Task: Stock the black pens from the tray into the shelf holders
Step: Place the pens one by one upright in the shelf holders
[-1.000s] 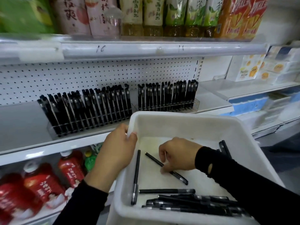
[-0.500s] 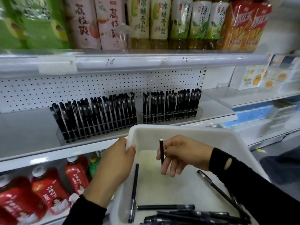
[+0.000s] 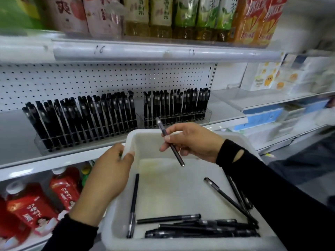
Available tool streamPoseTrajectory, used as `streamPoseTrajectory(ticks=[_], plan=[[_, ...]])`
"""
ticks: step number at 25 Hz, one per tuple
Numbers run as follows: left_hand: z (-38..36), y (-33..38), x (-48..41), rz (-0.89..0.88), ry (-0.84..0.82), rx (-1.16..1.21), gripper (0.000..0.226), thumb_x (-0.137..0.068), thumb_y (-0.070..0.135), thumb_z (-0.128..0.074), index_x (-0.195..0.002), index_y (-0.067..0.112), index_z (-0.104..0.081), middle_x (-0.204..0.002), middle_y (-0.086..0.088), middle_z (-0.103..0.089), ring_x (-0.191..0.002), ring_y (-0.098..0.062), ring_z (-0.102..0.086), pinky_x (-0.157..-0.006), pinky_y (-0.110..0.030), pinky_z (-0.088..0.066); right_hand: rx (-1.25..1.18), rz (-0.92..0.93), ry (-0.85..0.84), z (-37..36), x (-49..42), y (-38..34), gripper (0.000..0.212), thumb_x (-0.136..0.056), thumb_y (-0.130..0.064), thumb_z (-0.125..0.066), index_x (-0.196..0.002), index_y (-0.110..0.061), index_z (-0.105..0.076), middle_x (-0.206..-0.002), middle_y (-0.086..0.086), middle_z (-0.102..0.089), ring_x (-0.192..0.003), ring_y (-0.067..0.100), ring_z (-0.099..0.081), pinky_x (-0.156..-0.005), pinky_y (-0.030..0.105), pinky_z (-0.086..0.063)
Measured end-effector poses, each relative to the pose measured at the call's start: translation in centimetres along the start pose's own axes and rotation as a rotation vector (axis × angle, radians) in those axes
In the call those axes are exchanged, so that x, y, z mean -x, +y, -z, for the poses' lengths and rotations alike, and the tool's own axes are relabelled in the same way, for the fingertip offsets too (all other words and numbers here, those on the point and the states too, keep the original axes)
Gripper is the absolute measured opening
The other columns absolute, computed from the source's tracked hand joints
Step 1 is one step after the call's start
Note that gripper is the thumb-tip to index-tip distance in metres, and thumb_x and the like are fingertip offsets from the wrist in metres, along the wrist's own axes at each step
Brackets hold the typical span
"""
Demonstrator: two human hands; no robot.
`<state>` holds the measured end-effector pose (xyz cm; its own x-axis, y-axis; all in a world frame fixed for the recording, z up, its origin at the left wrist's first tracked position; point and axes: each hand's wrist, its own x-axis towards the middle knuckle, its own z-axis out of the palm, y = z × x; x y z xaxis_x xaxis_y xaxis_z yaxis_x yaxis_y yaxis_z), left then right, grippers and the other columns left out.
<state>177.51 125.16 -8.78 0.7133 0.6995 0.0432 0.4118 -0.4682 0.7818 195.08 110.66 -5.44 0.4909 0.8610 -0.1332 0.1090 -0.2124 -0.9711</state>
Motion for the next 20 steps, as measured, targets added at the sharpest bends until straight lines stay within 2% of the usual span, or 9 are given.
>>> streamPoseTrajectory(ticks=[3, 5, 8, 10, 13, 16, 20], plan=[[-0.1, -0.1, 0.0, -0.004, 0.015, -0.009, 0.019, -0.099, 0.037, -0.047, -0.095, 0.025, -0.060, -0.086, 0.004, -0.065, -0.079, -0.016, -0.061, -0.075, -0.037, -0.051, -0.029, 0.056, 0.163, 1.7, -2.2, -1.3, 0.017, -0.098, -0.015, -0.062, -0.084, -0.005, -0.063, -0.096, 0.016, -0.076, -0.065, 0.012, -0.060, -0.055, 0.019, -0.050], [-0.4, 0.0, 0.0, -0.007, 0.020, -0.033, 0.020, -0.100, 0.037, -0.047, -0.096, 0.022, -0.059, -0.086, 0.003, -0.065, -0.078, -0.015, -0.060, -0.073, -0.035, -0.050, -0.043, 0.085, 0.270, 2.2, -4.1, -1.9, 0.017, -0.097, -0.016, -0.064, -0.090, -0.002, -0.069, -0.099, 0.020, -0.075, -0.072, 0.016, -0.066, -0.063, 0.021, -0.056], [-0.8, 0.0, 0.3, -0.023, 0.017, -0.063, 0.023, -0.100, 0.037, -0.045, -0.095, 0.019, -0.058, -0.087, 0.001, -0.065, -0.079, -0.019, -0.060, -0.076, -0.039, -0.051, -0.021, 0.155, 0.467, 2.2, -7.4, -2.4, 0.023, -0.097, -0.016, -0.064, -0.102, 0.006, -0.069, -0.098, 0.020, -0.072, -0.077, 0.019, -0.071, -0.073, 0.026, -0.061], [-0.8, 0.0, 0.4, -0.033, 0.026, -0.060, 0.024, -0.100, 0.038, -0.044, -0.096, 0.019, -0.057, -0.087, 0.001, -0.065, -0.081, -0.020, -0.061, -0.078, -0.041, -0.052, 0.048, 0.202, 0.551, 1.5, -9.5, -2.9, 0.020, -0.098, -0.016, -0.062, -0.105, 0.002, -0.069, -0.096, 0.016, -0.072, -0.082, 0.020, -0.073, -0.077, 0.029, -0.062], [-0.6, -0.1, 0.4, -0.030, 0.031, -0.039, 0.023, -0.101, 0.039, -0.044, -0.092, 0.021, -0.056, -0.083, 0.002, -0.066, -0.076, -0.019, -0.062, -0.075, -0.041, -0.053, 0.304, 0.269, 0.595, 0.5, -12.7, -2.8, 0.016, -0.098, -0.016, -0.061, -0.110, -0.007, -0.069, -0.100, 0.009, -0.073, -0.083, 0.019, -0.074, -0.078, 0.035, -0.062], [-0.5, 0.0, 0.5, -0.050, 0.024, -0.036, 0.024, -0.101, 0.040, -0.043, -0.094, 0.021, -0.056, -0.082, 0.001, -0.066, -0.075, -0.019, -0.063, -0.074, -0.043, -0.054, 0.576, 0.268, 0.566, 0.3, -14.6, -2.0, 0.014, -0.096, -0.018, -0.061, -0.108, -0.013, -0.069, -0.098, 0.007, -0.073, -0.087, 0.025, -0.071, -0.082, 0.043, -0.061], [-0.4, -0.1, 0.4, -0.061, 0.031, -0.041, 0.025, -0.101, 0.041, -0.043, -0.094, 0.021, -0.056, -0.082, 0.001, -0.066, -0.076, -0.019, -0.062, -0.076, -0.043, -0.052, 0.703, 0.211, 0.510, 0.0, -15.5, -0.8, 0.014, -0.097, -0.016, -0.062, -0.106, -0.011, -0.070, -0.096, 0.010, -0.072, -0.088, 0.027, -0.070, -0.084, 0.041, -0.058]])
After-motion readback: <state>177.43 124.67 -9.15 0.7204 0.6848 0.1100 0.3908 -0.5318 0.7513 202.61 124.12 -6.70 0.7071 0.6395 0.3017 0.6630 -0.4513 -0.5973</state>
